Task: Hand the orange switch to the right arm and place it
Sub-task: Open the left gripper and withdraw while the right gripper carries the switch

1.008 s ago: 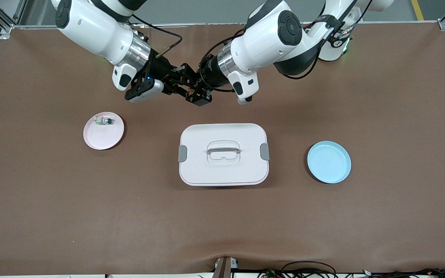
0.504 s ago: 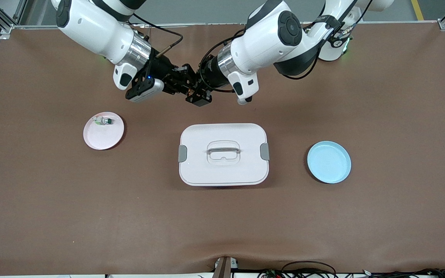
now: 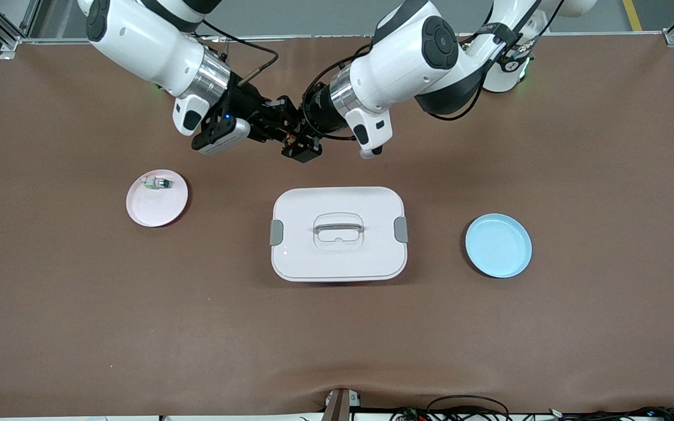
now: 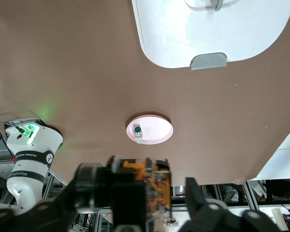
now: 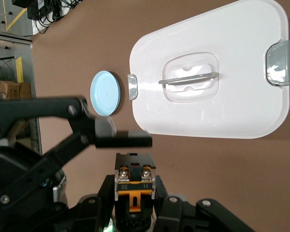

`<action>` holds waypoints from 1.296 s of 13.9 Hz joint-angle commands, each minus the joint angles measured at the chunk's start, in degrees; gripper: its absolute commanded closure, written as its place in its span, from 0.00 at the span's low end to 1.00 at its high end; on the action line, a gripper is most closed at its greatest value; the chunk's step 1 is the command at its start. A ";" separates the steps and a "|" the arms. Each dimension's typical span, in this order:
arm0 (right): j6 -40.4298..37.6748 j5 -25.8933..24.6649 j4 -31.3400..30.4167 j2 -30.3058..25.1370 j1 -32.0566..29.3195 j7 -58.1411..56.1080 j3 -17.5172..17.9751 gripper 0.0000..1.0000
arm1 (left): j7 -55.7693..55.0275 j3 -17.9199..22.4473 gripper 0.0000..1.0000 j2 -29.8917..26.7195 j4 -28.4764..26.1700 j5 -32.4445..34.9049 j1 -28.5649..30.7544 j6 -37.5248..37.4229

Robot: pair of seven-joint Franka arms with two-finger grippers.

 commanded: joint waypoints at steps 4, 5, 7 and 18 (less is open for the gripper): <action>-2.39 -1.09 0.58 -0.15 1.08 0.15 -0.44 1.00 | 1.20 0.30 0.00 0.03 1.34 5.55 0.36 0.10; -2.39 -1.88 0.85 0.03 1.08 0.24 -0.44 1.00 | 1.03 0.38 0.00 -0.14 1.34 7.48 0.45 0.10; -2.39 -2.85 1.11 0.21 0.99 0.15 -0.44 1.00 | 1.02 0.47 0.00 -0.32 1.34 11.52 0.71 -0.16; -2.57 -6.37 1.11 0.82 0.56 -0.99 -0.52 1.00 | 1.02 1.17 0.00 -0.58 0.99 28.40 5.37 -9.73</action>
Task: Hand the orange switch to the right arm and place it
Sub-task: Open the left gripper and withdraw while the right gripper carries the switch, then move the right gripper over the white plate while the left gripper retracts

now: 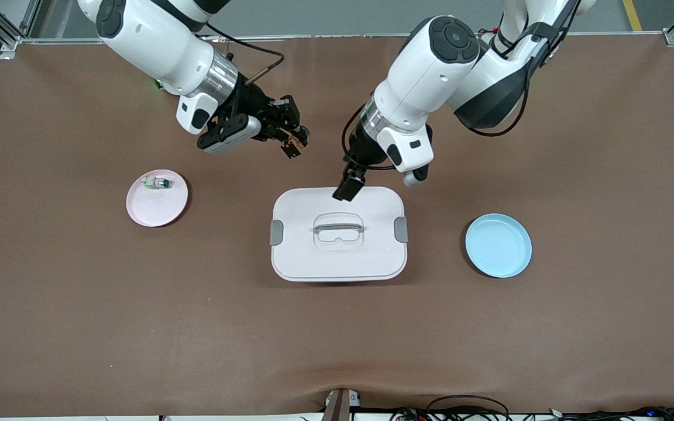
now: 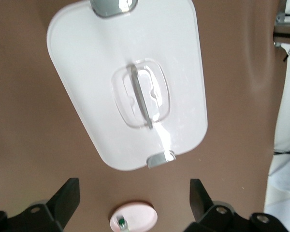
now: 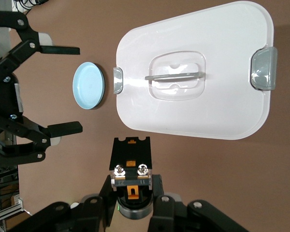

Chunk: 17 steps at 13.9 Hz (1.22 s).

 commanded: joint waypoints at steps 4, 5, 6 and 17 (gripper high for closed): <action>-4.62 -5.30 0.68 0.15 -1.46 -8.01 -0.73 1.00 | 0.18 0.35 0.00 -0.61 -0.13 9.48 3.40 -5.85; -6.29 -7.24 0.86 0.15 -2.08 -10.65 -0.73 1.00 | 0.26 0.35 0.00 -0.78 -0.22 10.64 3.59 -7.17; -7.79 -9.53 0.95 0.15 -2.69 -13.20 -0.73 1.00 | 1.14 0.35 0.00 -1.04 -0.40 11.69 4.98 -8.14; -16.50 -27.20 1.39 1.56 -9.38 -41.17 -0.82 1.00 | 55.77 0.09 0.00 -5.97 -5.23 11.97 21.68 -15.18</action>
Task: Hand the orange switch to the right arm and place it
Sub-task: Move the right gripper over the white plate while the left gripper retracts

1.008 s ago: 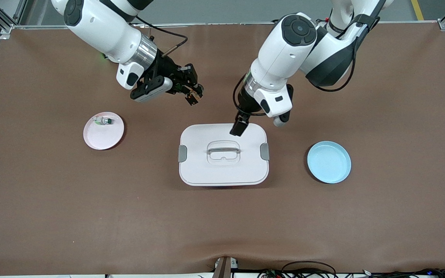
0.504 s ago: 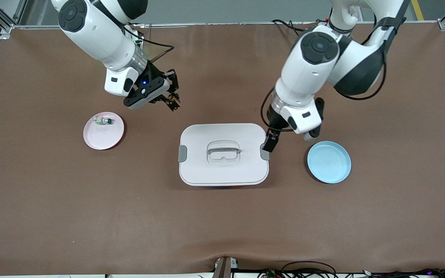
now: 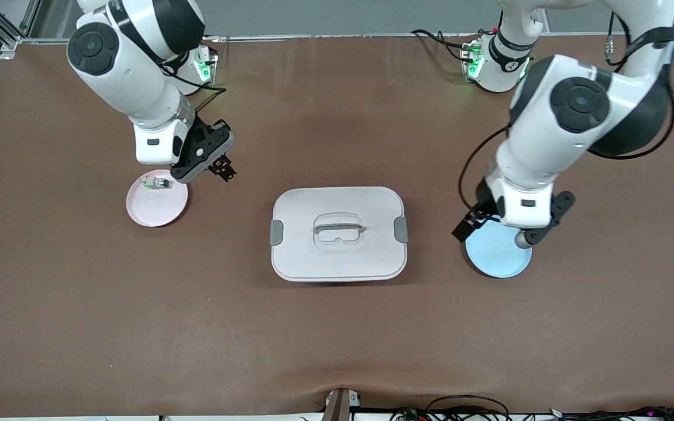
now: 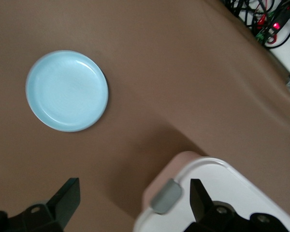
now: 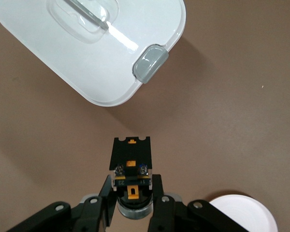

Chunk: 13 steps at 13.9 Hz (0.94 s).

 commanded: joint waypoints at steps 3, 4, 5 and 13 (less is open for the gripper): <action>-2.61 -4.17 1.01 0.19 -1.24 -3.45 0.69 1.00 | 18.52 -0.47 0.00 -4.51 -4.13 0.16 8.12 -3.12; -2.61 -4.79 0.93 0.28 -1.24 -4.59 0.69 1.00 | 23.18 -0.47 0.00 -5.56 -5.01 -0.02 9.71 -3.12; -2.53 -5.31 0.92 0.36 -1.67 -6.08 0.69 1.00 | 27.92 -0.56 0.00 -6.44 -5.80 -0.02 11.03 -3.12; -2.61 -5.50 0.57 0.45 -4.49 -15.06 0.69 1.00 | 51.51 -0.56 0.00 -10.85 -5.99 -2.47 20.18 -4.96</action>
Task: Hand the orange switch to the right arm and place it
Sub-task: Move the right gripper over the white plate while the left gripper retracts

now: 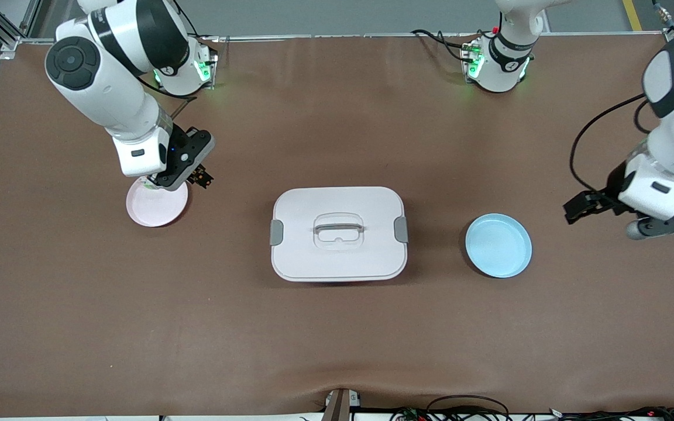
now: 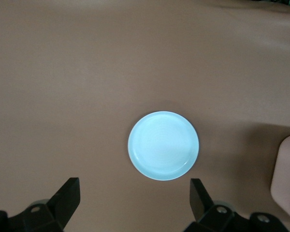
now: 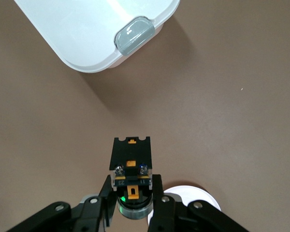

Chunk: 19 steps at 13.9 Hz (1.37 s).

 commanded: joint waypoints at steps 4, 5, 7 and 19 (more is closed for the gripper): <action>-1.93 -1.91 0.19 -0.06 -3.81 -8.58 0.72 1.00 | 10.29 -0.15 0.00 -3.26 -0.52 -2.66 4.83 -1.82; -2.02 -3.22 0.10 0.02 -3.99 -9.21 0.72 1.00 | 10.31 -0.15 0.00 -3.79 -0.69 -2.83 5.01 -2.25; -1.76 -7.60 -1.13 0.20 -3.73 -9.56 0.72 1.00 | 10.39 -0.15 0.00 -4.84 -0.78 -2.92 6.41 -3.22; 12.20 -22.29 -13.42 3.28 -7.42 -18.62 0.72 1.00 | 10.39 11.85 0.00 -9.07 -0.87 -6.17 -5.05 -6.04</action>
